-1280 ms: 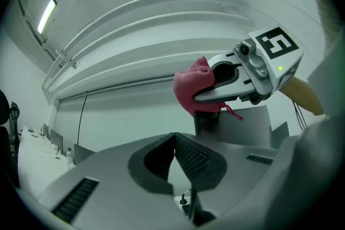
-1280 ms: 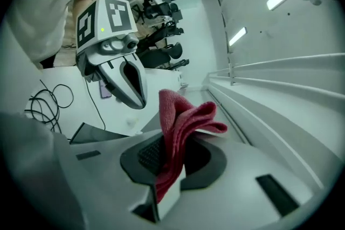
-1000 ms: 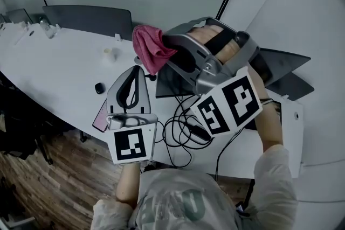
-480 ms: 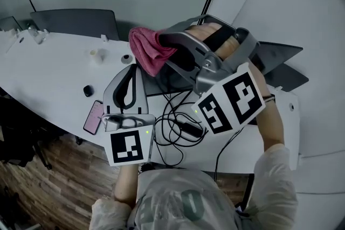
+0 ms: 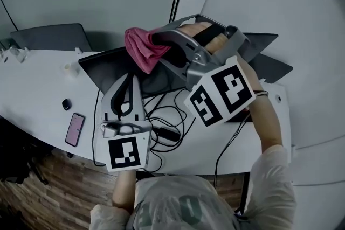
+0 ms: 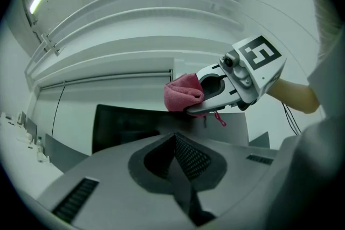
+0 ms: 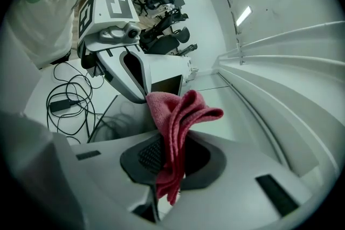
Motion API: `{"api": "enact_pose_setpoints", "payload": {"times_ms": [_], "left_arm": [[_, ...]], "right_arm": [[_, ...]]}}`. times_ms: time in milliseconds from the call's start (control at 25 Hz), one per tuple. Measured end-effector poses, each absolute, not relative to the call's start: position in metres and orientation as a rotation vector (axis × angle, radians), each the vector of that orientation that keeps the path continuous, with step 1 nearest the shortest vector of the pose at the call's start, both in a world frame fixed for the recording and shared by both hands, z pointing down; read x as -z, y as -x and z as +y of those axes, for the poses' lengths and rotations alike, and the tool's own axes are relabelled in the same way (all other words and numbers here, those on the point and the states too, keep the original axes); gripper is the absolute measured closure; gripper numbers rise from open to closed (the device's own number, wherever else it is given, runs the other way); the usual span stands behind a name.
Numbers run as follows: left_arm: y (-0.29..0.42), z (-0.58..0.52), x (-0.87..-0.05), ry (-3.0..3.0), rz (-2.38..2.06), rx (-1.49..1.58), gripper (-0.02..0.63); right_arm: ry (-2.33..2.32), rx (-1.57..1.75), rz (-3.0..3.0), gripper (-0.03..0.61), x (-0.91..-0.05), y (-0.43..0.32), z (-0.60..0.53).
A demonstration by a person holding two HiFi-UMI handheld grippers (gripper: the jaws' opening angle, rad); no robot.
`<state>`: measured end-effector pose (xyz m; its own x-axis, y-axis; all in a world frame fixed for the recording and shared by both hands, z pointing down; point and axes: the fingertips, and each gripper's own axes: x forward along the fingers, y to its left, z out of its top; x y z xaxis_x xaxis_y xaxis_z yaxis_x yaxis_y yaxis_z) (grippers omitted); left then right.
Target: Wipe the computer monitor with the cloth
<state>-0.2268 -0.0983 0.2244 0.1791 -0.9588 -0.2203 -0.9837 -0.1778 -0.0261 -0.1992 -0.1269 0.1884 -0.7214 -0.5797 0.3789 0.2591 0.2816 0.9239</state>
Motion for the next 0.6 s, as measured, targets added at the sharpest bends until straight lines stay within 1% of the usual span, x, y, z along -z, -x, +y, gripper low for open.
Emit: {"api": "enact_pose_setpoints", "payload": {"times_ms": [120, 320, 600], "left_arm": [[0.200, -0.104, -0.226, 2.299, 1.881, -0.241, 0.598], [0.190, -0.106, -0.232, 2.336, 1.858, -0.275, 0.598], [0.085, -0.140, -0.222, 2.412, 1.768, -0.282, 0.598]], "right_arm": [[-0.307, 1.502, -1.851, 0.525, -0.187, 0.173, -0.137], [-0.334, 1.482, -1.815, 0.525, -0.193, 0.158, -0.145], [-0.385, 1.445, -1.787, 0.525, -0.183, 0.053, -0.176]]}}
